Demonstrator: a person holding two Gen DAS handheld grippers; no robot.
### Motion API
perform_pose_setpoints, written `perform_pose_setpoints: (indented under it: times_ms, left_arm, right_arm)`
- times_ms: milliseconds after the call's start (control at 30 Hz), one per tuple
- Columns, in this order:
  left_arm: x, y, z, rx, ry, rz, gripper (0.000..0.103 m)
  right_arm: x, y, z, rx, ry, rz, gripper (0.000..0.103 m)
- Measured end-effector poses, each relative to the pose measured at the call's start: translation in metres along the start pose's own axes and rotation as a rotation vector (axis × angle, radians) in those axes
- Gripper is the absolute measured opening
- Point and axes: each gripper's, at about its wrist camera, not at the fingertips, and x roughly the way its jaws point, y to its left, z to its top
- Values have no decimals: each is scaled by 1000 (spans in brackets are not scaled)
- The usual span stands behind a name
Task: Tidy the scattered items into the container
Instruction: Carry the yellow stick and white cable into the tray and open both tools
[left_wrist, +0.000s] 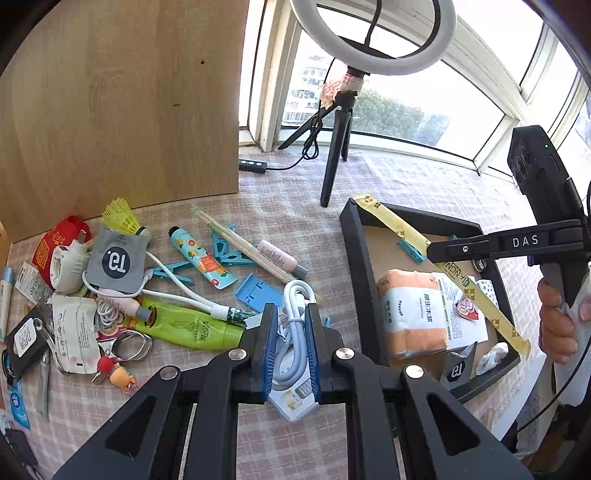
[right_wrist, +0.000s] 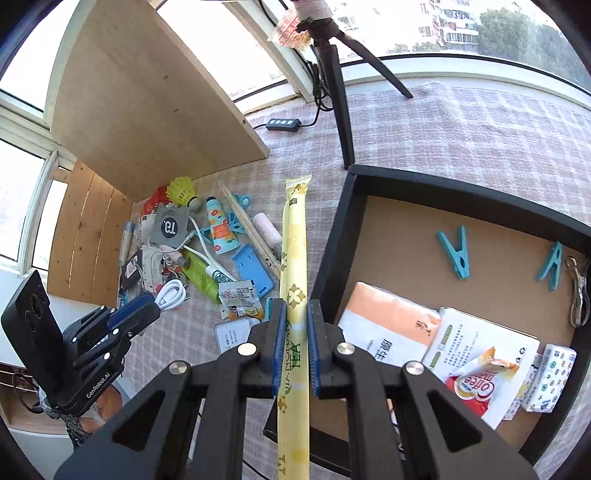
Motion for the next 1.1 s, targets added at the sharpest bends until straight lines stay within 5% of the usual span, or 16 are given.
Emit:
perform_pose_setpoints:
  times_ms: [500, 567, 600, 667, 867, 1100]
  left_arm:
    - [12, -191, 11, 247, 0, -224, 14]
    - [13, -208, 10, 275, -34, -200, 18]
    - [15, -215, 9, 285, -33, -189, 33]
    - [19, -223, 8, 286, -25, -176, 58]
    - [15, -225, 1, 303, -39, -139, 57]
    - [4, -181, -4, 208, -52, -95, 57]
  right_arm:
    - [-111, -147, -72, 239, -162, -220, 12]
    - [-115, -157, -76, 253, -168, -175, 14]
    - [-116, -159, -78, 260, -162, -179, 24]
    - [-120, -159, -79, 260, -175, -219, 44]
    - [-127, -143, -77, 213, -233, -230, 51]
    - [-107, -113, -69, 139, -204, -206, 51]
